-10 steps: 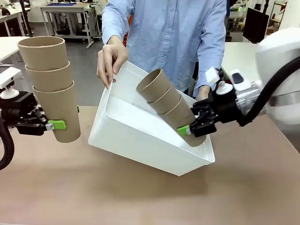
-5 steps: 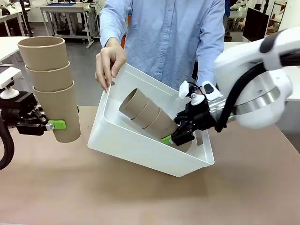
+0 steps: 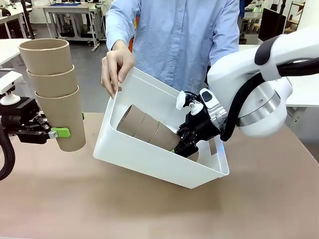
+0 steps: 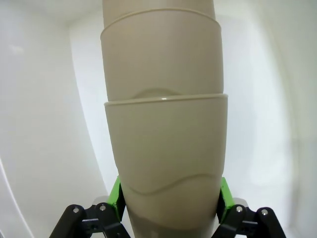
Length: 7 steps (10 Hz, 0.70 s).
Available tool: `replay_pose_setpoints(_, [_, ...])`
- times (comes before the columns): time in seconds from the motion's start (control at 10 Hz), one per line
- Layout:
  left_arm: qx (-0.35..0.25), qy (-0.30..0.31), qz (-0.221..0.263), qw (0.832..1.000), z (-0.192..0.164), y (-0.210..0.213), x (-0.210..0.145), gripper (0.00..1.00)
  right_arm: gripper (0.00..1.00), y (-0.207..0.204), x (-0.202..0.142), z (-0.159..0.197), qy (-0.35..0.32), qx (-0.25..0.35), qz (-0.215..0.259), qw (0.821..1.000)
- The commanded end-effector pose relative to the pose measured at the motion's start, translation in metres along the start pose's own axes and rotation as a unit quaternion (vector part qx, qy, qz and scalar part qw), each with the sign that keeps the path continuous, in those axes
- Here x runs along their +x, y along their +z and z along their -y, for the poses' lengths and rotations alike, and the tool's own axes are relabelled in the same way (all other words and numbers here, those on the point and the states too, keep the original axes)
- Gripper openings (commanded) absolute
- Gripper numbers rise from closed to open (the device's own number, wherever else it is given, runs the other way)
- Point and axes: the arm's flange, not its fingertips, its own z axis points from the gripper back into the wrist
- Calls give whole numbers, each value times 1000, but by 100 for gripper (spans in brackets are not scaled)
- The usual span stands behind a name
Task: Stack the cups and store them in the basket.
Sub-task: Place the stack of Reusable plastic cups into the Pantry Basket.
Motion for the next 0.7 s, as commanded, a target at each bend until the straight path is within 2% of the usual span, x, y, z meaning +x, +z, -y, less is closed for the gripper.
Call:
replay_pose_setpoints(0.0, [0, -2, 4, 1000, 0, 0, 4, 83, 87, 0, 0, -5, -7, 4, -7, 1000])
replay_pose_setpoints(0.2, [0, -2, 4, 1000, 0, 0, 4, 83, 87, -9, -15, -8, 1, 3, -5, 1000])
replay_pose_setpoints(0.6, [0, -2, 4, 1000, 0, 0, 4, 83, 87, -13, -24, -5, 10, 12, 7, 1000])
